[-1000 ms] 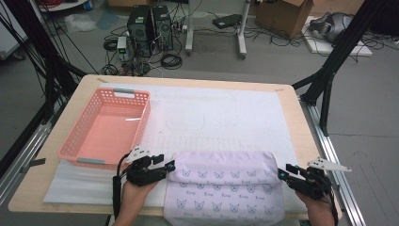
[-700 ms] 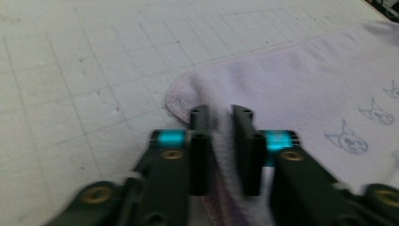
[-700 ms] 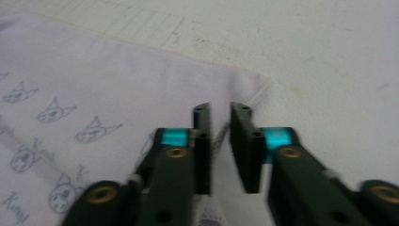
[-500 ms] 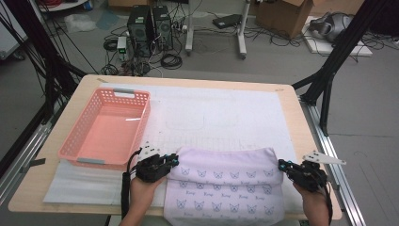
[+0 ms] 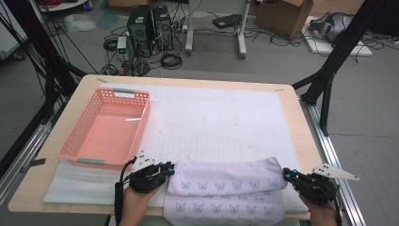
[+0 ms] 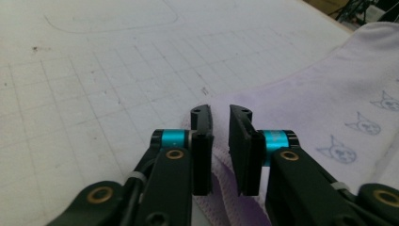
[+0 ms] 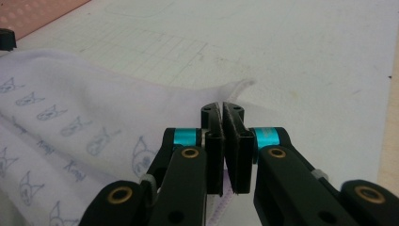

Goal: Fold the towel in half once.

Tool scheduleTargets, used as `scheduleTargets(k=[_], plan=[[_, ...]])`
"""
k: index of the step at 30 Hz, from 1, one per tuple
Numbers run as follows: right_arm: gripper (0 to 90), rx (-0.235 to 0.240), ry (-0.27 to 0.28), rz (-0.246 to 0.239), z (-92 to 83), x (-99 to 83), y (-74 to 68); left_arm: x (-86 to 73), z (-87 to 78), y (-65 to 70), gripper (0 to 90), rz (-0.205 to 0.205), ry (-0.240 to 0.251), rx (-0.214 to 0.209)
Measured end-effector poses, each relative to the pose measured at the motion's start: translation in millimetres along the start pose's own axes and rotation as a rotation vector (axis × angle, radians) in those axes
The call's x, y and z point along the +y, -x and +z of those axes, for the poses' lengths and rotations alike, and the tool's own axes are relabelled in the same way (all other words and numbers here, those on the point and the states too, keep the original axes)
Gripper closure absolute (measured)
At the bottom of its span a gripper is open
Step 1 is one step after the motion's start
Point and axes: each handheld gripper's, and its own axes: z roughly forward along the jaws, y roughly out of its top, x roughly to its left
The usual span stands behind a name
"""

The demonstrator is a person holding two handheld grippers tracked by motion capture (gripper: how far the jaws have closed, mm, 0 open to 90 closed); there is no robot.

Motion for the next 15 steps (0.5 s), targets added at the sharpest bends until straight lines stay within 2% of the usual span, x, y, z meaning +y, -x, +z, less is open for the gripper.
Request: scheduleTargets(k=[4,7,10,12,15], plan=[[86.9,-0.001,-0.012,-0.005,1.5,-1.4,-1.8,-2.5,1.3,-0.6,66.7,-0.045,-0.006,-0.017],[86.8,0.001,-0.021,-0.015,3.8,-2.7,-3.7,-1.9,0.3,3.3,62.8,-0.036,-0.007,-0.045],[86.7,0.0,-0.028,-0.027,5.2,-2.6,-6.2,-3.1,2.9,6.8,62.3,-0.017,-0.023,-0.054],[86.6,-0.001,-0.032,-0.033,5.7,-2.7,-7.1,-4.0,6.2,8.6,65.2,-0.004,-0.04,-0.04],[86.7,-0.002,-0.038,-0.033,6.4,-3.3,-7.2,-6.4,9.4,11.3,82.5,0.037,-0.064,-0.007]])
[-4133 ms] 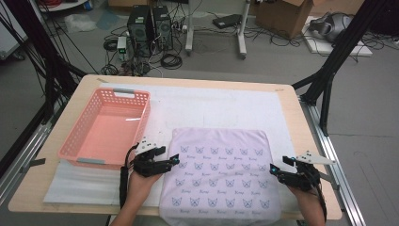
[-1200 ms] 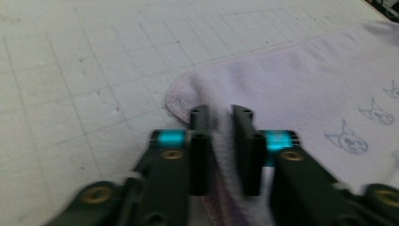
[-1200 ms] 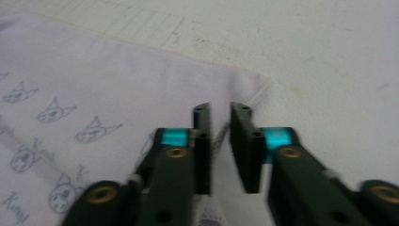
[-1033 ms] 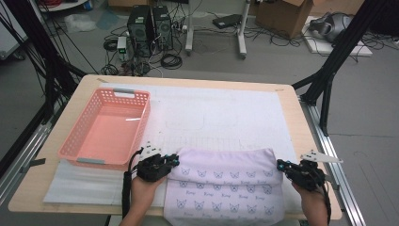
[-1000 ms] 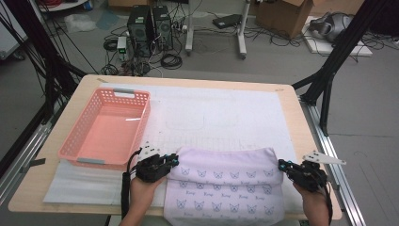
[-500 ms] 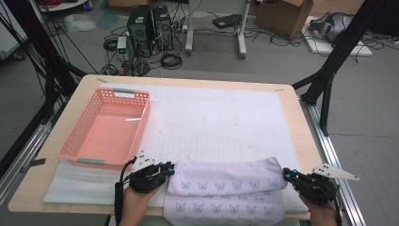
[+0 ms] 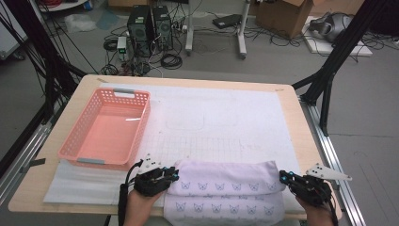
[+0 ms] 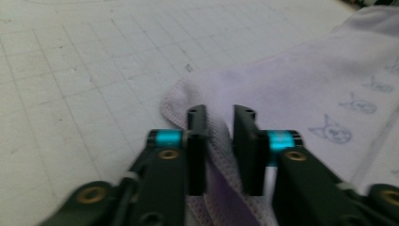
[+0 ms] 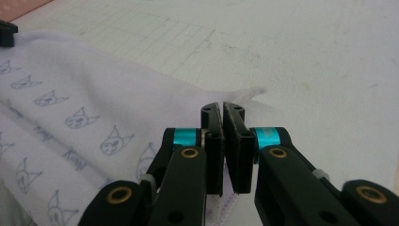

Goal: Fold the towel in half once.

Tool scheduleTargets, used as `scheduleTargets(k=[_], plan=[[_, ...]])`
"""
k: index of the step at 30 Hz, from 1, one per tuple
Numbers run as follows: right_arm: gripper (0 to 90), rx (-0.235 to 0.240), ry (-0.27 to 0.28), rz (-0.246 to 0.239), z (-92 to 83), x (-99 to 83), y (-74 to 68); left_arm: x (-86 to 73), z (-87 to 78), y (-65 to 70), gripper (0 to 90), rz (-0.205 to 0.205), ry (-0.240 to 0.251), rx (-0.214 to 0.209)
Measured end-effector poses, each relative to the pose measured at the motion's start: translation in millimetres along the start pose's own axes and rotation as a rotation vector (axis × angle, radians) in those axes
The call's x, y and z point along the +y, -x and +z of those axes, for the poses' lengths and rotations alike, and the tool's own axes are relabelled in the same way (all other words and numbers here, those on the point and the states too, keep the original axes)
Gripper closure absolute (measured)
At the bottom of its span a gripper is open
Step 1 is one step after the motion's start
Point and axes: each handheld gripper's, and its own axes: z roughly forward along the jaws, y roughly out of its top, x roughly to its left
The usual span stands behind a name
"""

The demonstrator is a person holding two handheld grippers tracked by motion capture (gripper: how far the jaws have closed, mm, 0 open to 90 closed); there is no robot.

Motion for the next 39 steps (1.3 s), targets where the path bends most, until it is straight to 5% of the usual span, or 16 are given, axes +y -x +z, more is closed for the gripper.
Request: scheduleTargets(k=[11,16,20,23,28,34,39], plan=[[87.1,0.0,0.035,0.012,-20.1,-1.1,1.2,3.9,-31.2,9.8,85.0,0.007,0.155,-0.043],[87.3,0.03,0.021,0.007,-34.7,-7.0,-4.6,-8.0,-50.8,13.7,85.0,0.009,0.139,-0.071],[86.8,0.042,-0.062,-0.049,-37.4,-17.8,-14.1,-24.7,-53.6,14.5,83.8,0.009,0.057,-0.098],[71.2,0.013,-0.131,-0.044,-32.1,-25.5,-14.7,-29.5,-48.0,8.5,67.1,-0.029,0.026,-0.093],[63.9,-0.018,-0.014,0.022,-38.3,-15.4,-8.2,-17.1,-44.1,0.8,48.6,-0.052,0.103,-0.046],[59.5,-0.114,-0.079,0.012,0.0,-7.0,2.9,-5.5,-24.7,-10.8,43.0,-0.084,0.08,-0.019],[60.0,-0.033,-0.142,0.042,27.9,-10.7,11.1,-6.1,-15.1,-12.6,43.4,-0.072,0.058,-0.019]])
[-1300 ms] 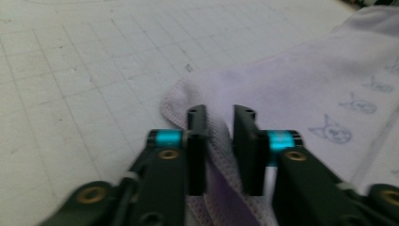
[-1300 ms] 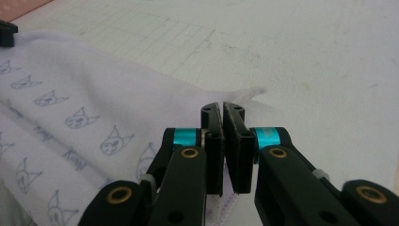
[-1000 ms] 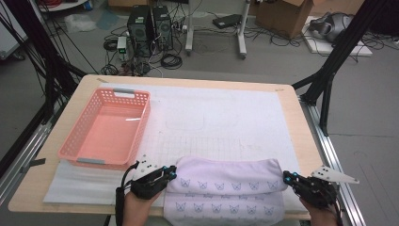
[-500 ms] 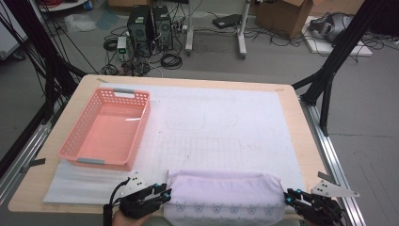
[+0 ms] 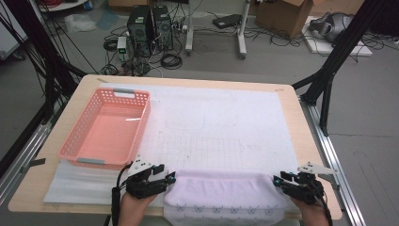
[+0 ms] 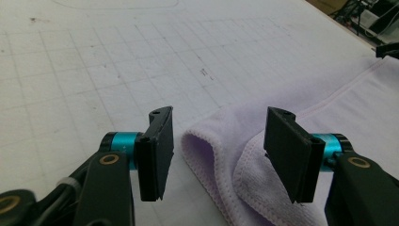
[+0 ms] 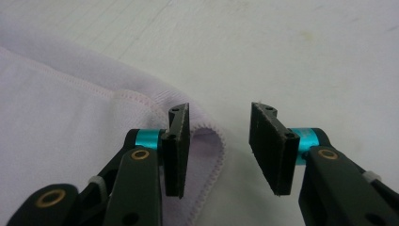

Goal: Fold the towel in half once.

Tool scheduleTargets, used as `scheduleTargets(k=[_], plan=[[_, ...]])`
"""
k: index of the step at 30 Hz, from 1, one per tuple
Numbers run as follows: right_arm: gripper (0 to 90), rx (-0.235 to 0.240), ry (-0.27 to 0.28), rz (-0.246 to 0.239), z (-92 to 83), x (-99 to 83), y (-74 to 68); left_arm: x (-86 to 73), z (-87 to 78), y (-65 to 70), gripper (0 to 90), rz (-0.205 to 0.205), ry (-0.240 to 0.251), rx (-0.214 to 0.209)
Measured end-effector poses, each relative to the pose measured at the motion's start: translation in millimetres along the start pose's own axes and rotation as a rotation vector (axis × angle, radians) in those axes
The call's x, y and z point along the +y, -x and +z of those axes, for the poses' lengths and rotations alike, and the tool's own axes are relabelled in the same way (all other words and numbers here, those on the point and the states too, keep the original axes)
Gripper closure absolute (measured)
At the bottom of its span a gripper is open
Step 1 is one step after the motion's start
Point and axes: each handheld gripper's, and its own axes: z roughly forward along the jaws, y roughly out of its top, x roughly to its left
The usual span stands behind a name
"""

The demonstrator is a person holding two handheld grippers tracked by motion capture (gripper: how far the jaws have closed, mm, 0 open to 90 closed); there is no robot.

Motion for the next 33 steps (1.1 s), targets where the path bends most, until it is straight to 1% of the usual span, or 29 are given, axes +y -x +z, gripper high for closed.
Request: scheduleTargets(k=[1,2,3,4,5,6,7,8,9,10,11,12,13,15,16,18,20,21,23,24,26,27,28,29,30,31,32,33], plan=[[67.5,-0.007,-0.024,-0.031,3.3,0.2,-2.2,-0.5,1.4,-0.1,43.8,0.006,-0.009,0.0],[80.5,-0.034,-0.03,-0.086,3.4,0.8,-4.7,-0.9,2.0,0.2,44.1,0.005,-0.007,0.001],[84.2,-0.031,-0.032,-0.096,2.9,1.9,-4.1,-1.2,2.4,0.2,44.2,0.006,-0.011,-0.001],[84.7,-0.098,-0.025,-0.109,2.3,3.0,-3.5,-1.6,2.8,0.7,44.2,0.008,-0.012,0.002],[85.1,-0.13,-0.015,-0.117,1.9,4.0,-0.7,-2.0,3.0,1.0,44.2,0.008,-0.013,0.003],[89.7,-0.148,0.006,-0.101,1.7,3.9,1.7,-2.6,3.4,1.4,44.2,0.008,-0.012,0.005],[87.9,-0.215,0.03,-0.101,0.1,3.1,1.8,-3.0,3.5,1.5,44.2,0.013,-0.015,0.007],[78.5,-0.234,0.065,-0.084,-3.2,2.6,4.6,-3.4,3.9,1.7,44.0,0.012,-0.016,0.007],[76.0,-0.206,0.096,-0.022,-7.4,2.7,8.7,-3.7,4.2,1.7,43.7,0.009,-0.019,0.005],[74.3,-0.17,0.116,0.009,-11.5,2.6,11.9,-4.0,4.8,1.5,43.5,0.01,-0.019,0.011],[72.5,-0.163,0.13,0.016,-16.0,1.7,12.1,-4.1,5.6,1.2,43.2,0.006,-0.021,0.01],[69.7,-0.132,0.138,0.024,-18.9,0.9,12.2,-4.0,6.4,0.8,43.0,0.005,-0.027,0.011],[65.5,-0.101,0.132,0.03,-20.6,0.5,12.4,-3.9,7.1,0.3,42.7,0.006,-0.031,0.016],[59.2,-0.03,0.129,0.039,-18.9,-0.1,10.1,-3.3,9.9,-0.7,41.8,-0.005,-0.039,0.015],[56.5,-0.015,0.122,0.041,-16.4,0.5,8.2,-3.1,11.4,-0.9,41.6,-0.007,-0.048,0.013],[52.4,-0.004,0.097,0.041,-8.9,2.8,4.5,-2.5,14.0,-0.1,41.4,-0.009,-0.068,0.009],[48.5,0.023,0.04,0.025,3.2,4.4,-0.5,-1.7,16.0,1.9,40.9,-0.006,-0.079,-0.001],[47.6,0.012,0.014,0.003,9.6,4.3,-5.2,-1.7,16.6,3.1,40.8,0.0,-0.08,0.001],[49.2,-0.037,-0.009,-0.051,10.2,6.4,-11.7,-1.9,18.1,6.7,41.6,0.028,-0.086,0.005],[49.1,-0.08,-0.029,-0.092,9.5,7.7,-14.7,-1.8,18.1,7.4,43.7,0.035,-0.092,0.003],[47.8,-0.127,-0.05,-0.096,7.2,8.5,-15.9,-2.4,18.2,9.2,51.9,0.05,-0.098,0.005],[47.9,-0.158,-0.05,-0.107,5.6,8.5,-15.9,-2.8,18.1,10.5,56.9,0.054,-0.103,0.008],[47.9,-0.196,-0.048,-0.115,3.7,8.5,-15.2,-3.3,18.1,11.6,66.7,0.064,-0.107,0.005],[48.6,-0.204,-0.04,-0.109,2.3,8.3,-13.3,-3.5,18.5,12.8,72.8,0.066,-0.11,-0.002],[50.8,-0.201,-0.028,-0.09,0.9,8.1,-12.1,-3.6,18.8,14.4,76.7,0.065,-0.112,-0.001],[53.5,-0.198,-0.005,-0.081,-1.0,7.7,-11.1,-3.6,19.0,15.4,77.9,0.062,-0.111,0.006],[56.1,-0.169,0.035,-0.04,-5.2,7.4,-9.2,-3.6,18.9,15.2,78.3,0.057,-0.111,0.005],[56.3,-0.151,0.067,-0.009,-8.7,7.4,-7.4,-3.8,18.7,14.8,78.4,0.052,-0.109,0.003]])
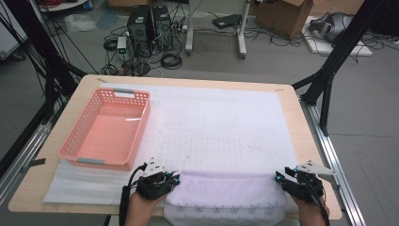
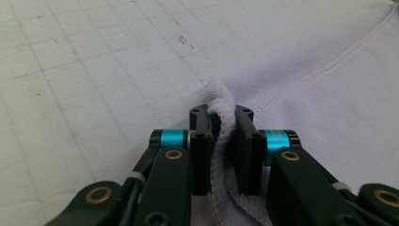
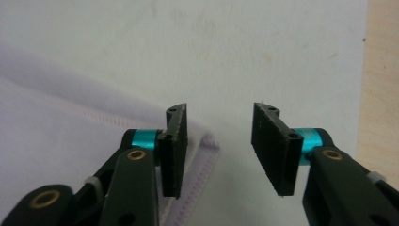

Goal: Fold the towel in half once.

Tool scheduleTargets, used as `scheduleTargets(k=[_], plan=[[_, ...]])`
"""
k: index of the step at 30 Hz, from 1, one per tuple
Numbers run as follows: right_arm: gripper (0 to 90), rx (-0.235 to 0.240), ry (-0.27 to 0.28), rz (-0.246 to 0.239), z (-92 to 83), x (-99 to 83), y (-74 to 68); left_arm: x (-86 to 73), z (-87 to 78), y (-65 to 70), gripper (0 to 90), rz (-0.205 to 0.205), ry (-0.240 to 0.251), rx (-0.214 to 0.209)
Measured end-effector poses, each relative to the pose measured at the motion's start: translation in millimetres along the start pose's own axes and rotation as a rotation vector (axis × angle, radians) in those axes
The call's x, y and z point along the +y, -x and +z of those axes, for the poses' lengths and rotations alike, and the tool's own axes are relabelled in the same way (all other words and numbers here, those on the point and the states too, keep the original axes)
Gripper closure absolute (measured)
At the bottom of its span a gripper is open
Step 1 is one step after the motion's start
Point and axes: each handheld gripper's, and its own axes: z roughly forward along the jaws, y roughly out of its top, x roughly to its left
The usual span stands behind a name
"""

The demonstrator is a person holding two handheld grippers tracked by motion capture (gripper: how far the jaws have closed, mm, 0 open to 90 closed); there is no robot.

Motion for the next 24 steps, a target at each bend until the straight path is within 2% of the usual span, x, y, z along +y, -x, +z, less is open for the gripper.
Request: scheduleTargets(k=[1,3,6,8,10,11,12,13,15,16,17,18,21,22,24], plan=[[56.3,0.024,0.033,0.044,-4.4,0.1,3.3,-0.2,0.0,-0.3,78.5,-0.003,0.002,-0.002],[56.3,0.022,0.057,0.059,-9.3,-0.4,8.4,-0.3,-0.2,-0.5,78.5,-0.006,0.001,-0.001],[56.1,0.04,0.0,0.056,-2.8,-5.7,10.8,-0.4,-0.2,-0.4,78.5,-0.006,0.002,0.0],[54.0,0.082,-0.048,0.054,6.1,-8.3,9.2,-0.4,-0.1,-0.2,78.6,-0.006,0.002,0.0],[54.4,0.122,-0.07,0.028,14.2,-8.9,2.3,-0.6,0.0,-0.1,78.7,-0.008,0.003,-0.001],[62.9,0.1,-0.075,-0.015,14.4,-7.6,-2.6,-0.7,-0.1,0.0,79.0,-0.01,0.004,-0.001],[77.5,0.128,-0.085,-0.043,14.5,-6.3,-5.7,-0.8,-0.2,0.1,79.3,-0.011,0.005,0.0],[82.0,0.139,-0.094,-0.073,14.2,-5.2,-8.7,-0.9,-0.5,0.5,80.0,-0.011,0.01,0.005],[86.7,0.102,-0.116,-0.121,12.4,-1.9,-13.0,-0.2,-3.5,2.2,81.5,0.001,0.042,0.034],[87.2,0.065,-0.113,-0.138,11.1,-0.1,-13.2,1.3,-5.2,1.9,81.9,0.003,0.055,0.039],[87.2,0.05,-0.1,-0.143,9.6,0.4,-11.9,5.5,-8.5,0.5,82.0,0.006,0.073,0.037],[87.4,0.053,-0.061,-0.123,7.1,1.6,-6.6,8.8,-9.5,-0.4,82.1,0.002,0.085,0.035],[87.4,0.072,-0.002,-0.095,4.6,5.6,4.4,25.2,-7.4,-6.1,82.2,0.009,0.117,0.046],[87.4,0.07,0.004,-0.092,5.1,7.5,6.9,31.6,-4.3,-8.1,82.2,0.001,0.123,0.05],[87.4,0.081,0.033,-0.062,9.3,15.8,15.8,45.6,2.1,-12.3,82.2,0.013,0.125,0.062]])
